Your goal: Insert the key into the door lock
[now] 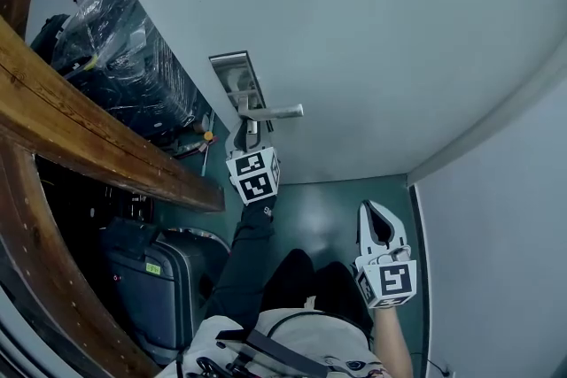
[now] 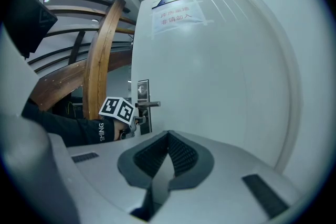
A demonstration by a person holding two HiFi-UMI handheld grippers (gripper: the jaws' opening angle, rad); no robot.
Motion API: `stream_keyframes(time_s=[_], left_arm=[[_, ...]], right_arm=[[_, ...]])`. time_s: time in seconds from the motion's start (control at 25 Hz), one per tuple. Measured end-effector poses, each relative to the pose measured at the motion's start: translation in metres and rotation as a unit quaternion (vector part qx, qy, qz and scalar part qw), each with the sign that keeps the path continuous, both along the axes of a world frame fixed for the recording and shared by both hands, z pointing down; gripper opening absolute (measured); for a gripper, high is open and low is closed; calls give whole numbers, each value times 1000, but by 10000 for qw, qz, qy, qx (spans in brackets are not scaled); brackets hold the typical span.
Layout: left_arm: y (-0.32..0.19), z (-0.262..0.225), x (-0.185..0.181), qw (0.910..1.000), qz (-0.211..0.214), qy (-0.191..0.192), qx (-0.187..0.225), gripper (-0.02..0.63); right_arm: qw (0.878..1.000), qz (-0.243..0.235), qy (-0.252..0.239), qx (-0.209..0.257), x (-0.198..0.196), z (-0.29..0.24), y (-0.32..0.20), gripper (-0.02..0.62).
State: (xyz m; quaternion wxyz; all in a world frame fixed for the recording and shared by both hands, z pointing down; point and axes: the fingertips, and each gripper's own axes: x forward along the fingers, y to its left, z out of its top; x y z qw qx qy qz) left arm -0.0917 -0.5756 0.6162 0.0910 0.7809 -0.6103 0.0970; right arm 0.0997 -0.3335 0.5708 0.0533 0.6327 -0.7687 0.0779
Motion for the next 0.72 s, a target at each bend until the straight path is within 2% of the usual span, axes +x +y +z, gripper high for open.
stream_keyframes(time_s=[0.24,0.52,0.56,0.6,0.72], left_arm=[[60,-7,-9,9996,151,-66,-235,118],[150,-109,2,9990,396,153,169,117],[159,-127,5,9987,420,131,269,100],[167,-144,7,9983,430,102,373,22],[182,-191,13,9970,455,57,626,5]], right_arm=[[9997,-229,-43,-1,-18,-34,-5,5],[9979,-605,-111,221,-40,-118,-15,5],[9974,-653,-120,273,-43,-130,-14,5],[9969,-703,-130,334,-46,-143,-14,5],[9948,-852,-160,538,-55,-177,-15,5]])
